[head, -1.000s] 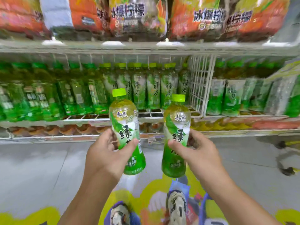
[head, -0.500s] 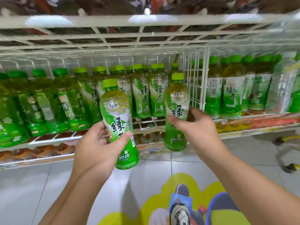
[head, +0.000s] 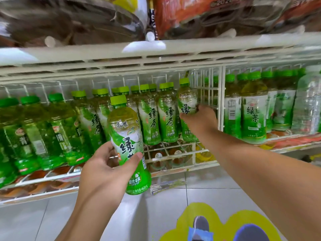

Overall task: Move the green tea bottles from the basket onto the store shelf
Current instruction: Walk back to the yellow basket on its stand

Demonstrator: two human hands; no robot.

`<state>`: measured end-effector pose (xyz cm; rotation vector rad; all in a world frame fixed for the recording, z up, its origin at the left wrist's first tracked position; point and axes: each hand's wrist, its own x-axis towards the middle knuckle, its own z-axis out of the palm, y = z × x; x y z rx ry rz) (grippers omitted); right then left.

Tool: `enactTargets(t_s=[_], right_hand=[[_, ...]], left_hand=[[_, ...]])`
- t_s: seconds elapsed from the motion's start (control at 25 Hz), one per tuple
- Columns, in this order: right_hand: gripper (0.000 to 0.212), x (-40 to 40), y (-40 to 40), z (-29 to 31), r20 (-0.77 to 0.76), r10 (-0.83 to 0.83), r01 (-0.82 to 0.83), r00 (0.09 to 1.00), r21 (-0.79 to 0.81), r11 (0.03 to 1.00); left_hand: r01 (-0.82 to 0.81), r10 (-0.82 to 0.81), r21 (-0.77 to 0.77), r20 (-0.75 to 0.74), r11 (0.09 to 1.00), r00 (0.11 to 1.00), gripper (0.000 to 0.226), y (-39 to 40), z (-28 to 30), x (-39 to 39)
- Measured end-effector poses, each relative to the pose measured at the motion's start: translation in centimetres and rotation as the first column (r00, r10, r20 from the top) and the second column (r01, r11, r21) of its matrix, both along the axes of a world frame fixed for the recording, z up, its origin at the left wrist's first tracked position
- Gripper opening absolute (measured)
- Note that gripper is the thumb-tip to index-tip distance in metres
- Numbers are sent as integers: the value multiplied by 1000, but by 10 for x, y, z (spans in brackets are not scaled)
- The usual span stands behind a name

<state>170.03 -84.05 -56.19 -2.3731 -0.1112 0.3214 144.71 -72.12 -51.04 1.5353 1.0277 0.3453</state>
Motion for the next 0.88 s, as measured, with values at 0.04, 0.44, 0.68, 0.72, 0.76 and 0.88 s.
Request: enactTargets(t_s=[0.04,0.44,0.68,0.72,0.76,0.88], right_hand=[[30,3,3,-6,-9,4,-5,1000,-27,1000],[43,13,13,-37,8,60,-59,998,-87,994],[60,-1,-1,-11,-61,81,-80,995,24,997],[60,-10,-7,-5,-46,92,-90,995,44,995],[61,-22,-13,2,-39,118,-116,992,66,991],[51,-68,-24,32,-99,208,-179,973,245,953]], left_hand=[[-5,5,-5,-4,1000,1000,21,0,-2,0],[-29,29,-30,13,999,999,23,-1,-12,6],[-2,2,-1,32,1000,999,20,-9,-3,11],[3,-3,13,26,1000,1000,18,-9,-1,12],[2,-3,23,23,1000,1000,17,-10,1,12],[-2,1,17,25,1000,1000,21,-14,13,14]])
